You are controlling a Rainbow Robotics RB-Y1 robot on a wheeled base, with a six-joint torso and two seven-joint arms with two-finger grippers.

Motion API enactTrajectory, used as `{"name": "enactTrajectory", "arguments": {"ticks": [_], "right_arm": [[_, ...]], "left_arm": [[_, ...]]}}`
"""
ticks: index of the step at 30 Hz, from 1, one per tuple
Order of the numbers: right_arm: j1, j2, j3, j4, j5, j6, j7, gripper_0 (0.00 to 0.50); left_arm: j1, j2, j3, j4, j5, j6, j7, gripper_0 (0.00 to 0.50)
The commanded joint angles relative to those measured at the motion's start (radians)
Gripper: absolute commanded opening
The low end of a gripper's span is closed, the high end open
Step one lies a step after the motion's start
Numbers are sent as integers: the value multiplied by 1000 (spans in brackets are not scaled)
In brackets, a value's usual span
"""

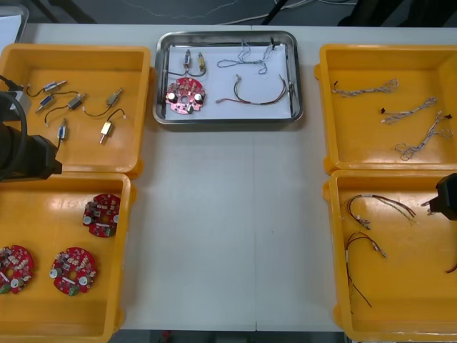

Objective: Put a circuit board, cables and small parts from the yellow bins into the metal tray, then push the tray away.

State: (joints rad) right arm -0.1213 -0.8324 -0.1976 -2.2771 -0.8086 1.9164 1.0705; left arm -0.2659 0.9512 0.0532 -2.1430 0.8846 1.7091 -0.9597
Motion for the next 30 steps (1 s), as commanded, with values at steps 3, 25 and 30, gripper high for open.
{"name": "enactTrajectory", "arguments": {"ticks": [3,25,30], "right_arm": [[23,49,-32,-18,26,4,-12,500],[23,102,-32,-27,69,-37,40,500],[23,101,-34,-41,69,-46,43,500]], "left_arm": [[14,41,33,-28,7,-2,22,500],[14,41,33,-28,7,-2,22,500],[14,41,33,-28,7,-2,22,500]]}}
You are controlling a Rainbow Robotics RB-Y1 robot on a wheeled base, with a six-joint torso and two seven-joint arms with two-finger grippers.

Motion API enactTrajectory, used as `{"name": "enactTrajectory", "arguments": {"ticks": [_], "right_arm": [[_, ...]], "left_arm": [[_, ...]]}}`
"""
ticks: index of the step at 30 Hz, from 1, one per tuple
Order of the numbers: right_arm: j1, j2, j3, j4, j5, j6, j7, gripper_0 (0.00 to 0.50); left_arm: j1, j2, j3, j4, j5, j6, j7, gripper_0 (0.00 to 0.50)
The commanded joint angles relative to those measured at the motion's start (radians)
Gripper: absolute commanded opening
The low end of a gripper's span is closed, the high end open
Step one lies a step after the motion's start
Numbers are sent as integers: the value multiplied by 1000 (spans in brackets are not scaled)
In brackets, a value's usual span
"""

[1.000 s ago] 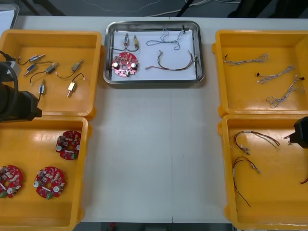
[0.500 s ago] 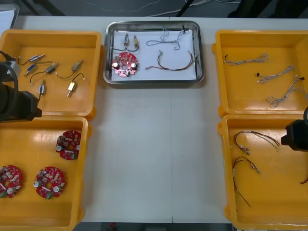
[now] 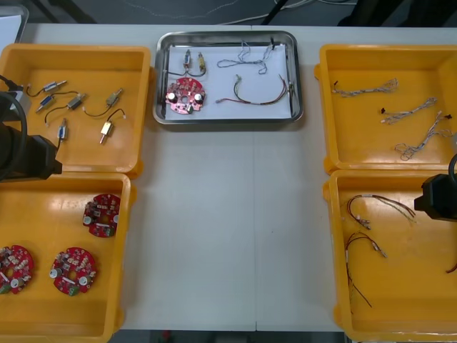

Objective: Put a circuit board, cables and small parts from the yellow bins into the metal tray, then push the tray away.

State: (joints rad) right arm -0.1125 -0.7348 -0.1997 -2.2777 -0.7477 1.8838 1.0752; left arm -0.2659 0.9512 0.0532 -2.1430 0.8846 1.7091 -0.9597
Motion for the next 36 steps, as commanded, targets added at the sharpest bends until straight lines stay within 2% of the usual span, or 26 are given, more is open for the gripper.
{"name": "enactTrajectory", "arguments": {"ticks": [1,36], "right_arm": [[14,2,-30,-42,8,-15,39,500],[10,3,-30,-48,11,-31,42,500]], "left_arm": [[14,41,33,-28,7,-2,22,500],[14,41,33,-28,7,-2,22,500]]}}
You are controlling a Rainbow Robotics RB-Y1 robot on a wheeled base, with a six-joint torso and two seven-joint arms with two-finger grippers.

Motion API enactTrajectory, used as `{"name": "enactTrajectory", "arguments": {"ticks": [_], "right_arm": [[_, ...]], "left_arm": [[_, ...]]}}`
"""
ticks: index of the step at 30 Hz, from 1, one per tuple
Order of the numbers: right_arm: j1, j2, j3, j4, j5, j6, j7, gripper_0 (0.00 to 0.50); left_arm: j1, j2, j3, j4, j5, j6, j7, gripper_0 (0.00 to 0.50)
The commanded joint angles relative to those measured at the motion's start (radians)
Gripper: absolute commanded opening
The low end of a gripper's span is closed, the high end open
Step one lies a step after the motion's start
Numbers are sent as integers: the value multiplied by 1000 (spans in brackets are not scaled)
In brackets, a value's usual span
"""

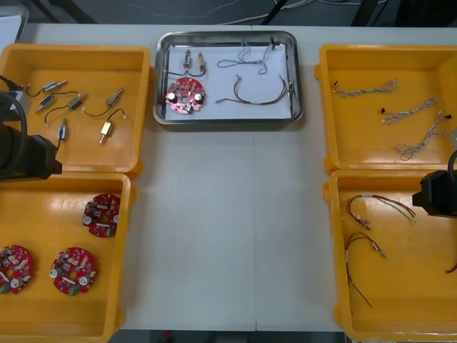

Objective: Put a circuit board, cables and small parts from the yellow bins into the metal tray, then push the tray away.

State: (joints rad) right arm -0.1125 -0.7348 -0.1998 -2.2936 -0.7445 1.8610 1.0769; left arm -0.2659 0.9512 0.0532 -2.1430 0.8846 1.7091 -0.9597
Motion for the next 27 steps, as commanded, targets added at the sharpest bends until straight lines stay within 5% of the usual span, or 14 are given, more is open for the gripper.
{"name": "enactTrajectory", "arguments": {"ticks": [1,27], "right_arm": [[10,3,-30,-32,8,-8,40,500],[10,3,-30,-32,8,-8,40,500]], "left_arm": [[14,41,33,-28,7,-2,22,500],[14,41,33,-28,7,-2,22,500]]}}
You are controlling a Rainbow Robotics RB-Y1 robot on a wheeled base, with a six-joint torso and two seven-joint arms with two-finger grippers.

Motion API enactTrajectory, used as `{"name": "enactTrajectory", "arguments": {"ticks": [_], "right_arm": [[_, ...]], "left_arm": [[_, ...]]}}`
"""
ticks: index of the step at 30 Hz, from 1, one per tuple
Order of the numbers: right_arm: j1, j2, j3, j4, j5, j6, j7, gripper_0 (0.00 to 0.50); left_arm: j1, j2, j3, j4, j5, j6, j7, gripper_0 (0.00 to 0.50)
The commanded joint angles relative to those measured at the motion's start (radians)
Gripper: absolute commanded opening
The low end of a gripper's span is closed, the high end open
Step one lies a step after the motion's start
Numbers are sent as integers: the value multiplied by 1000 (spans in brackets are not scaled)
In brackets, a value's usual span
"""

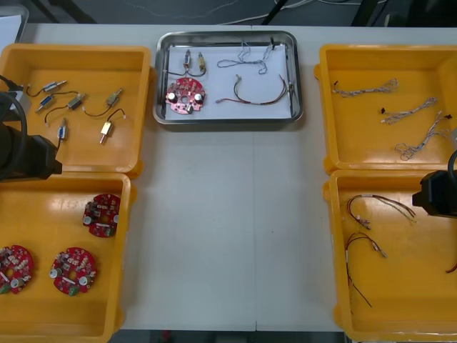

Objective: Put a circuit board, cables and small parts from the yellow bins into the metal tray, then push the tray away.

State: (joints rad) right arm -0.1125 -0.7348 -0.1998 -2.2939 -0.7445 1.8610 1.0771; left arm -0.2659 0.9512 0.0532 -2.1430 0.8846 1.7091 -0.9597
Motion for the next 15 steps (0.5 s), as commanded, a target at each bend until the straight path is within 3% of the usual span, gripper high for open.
{"name": "enactTrajectory", "arguments": {"ticks": [1,15], "right_arm": [[10,3,-30,-32,8,-8,40,500],[10,3,-30,-32,8,-8,40,500]], "left_arm": [[14,41,33,-28,7,-2,22,500],[14,41,33,-28,7,-2,22,500]]}}
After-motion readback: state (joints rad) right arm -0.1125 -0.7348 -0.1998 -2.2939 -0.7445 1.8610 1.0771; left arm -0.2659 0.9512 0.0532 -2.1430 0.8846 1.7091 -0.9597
